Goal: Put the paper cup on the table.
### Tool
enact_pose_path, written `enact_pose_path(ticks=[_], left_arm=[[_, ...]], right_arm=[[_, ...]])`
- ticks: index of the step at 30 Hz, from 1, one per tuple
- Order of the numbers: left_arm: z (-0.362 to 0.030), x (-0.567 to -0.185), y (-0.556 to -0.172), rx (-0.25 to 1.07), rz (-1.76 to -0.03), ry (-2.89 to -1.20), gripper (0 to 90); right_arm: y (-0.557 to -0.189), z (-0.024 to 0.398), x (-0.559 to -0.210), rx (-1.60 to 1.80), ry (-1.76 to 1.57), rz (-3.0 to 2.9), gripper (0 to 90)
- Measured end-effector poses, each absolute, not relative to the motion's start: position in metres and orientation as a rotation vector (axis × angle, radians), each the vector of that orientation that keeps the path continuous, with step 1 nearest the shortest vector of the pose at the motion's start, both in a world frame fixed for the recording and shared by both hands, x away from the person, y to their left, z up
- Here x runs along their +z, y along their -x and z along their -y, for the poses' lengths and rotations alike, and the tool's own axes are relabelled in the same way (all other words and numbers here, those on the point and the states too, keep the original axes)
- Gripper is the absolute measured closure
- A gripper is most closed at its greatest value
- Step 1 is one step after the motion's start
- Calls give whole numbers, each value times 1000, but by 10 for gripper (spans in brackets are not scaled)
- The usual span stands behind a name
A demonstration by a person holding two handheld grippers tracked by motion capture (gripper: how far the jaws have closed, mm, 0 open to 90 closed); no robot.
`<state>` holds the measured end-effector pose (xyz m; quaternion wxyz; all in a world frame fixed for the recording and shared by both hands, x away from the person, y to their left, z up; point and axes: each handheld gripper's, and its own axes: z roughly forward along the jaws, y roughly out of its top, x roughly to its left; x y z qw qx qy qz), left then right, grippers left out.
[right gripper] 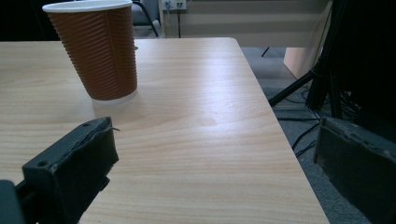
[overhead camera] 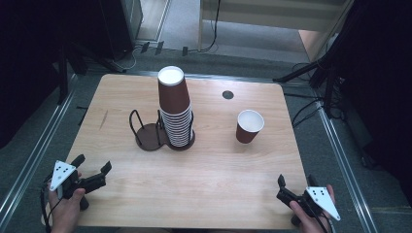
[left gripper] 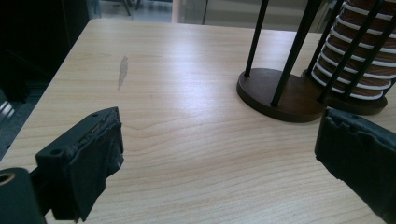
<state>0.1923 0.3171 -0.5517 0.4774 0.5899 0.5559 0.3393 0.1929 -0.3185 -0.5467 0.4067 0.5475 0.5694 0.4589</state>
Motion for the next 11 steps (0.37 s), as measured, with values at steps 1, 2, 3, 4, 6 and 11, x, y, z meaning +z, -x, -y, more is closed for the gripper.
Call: enact_pose_path(ticks=[1,2,3,4,6,11], left_arm=[[-317,-552,-192,842,-1380,-1433,190],[-317,-552,-192,842,-1382,-1429,228],[-317,-552,-192,839,-1376,-1429,197],[-318,-552,-192,840,-1372,-1432,151],[-317,-552,-192,830,-1375,-1431,144],[-318,-552,-193,819,-1372,-1439,144]], right_arm=[[-192,319,-547,1161,-1387,-1430,0],[-191,319,-547,1158,-1384,-1427,0],[-189,319,-547,1165,-1394,-1418,0],[-188,319,-547,1174,-1399,-1407,0],[-186,317,-547,1167,-1385,-1398,0],[-186,316,-547,1146,-1386,-1399,0]])
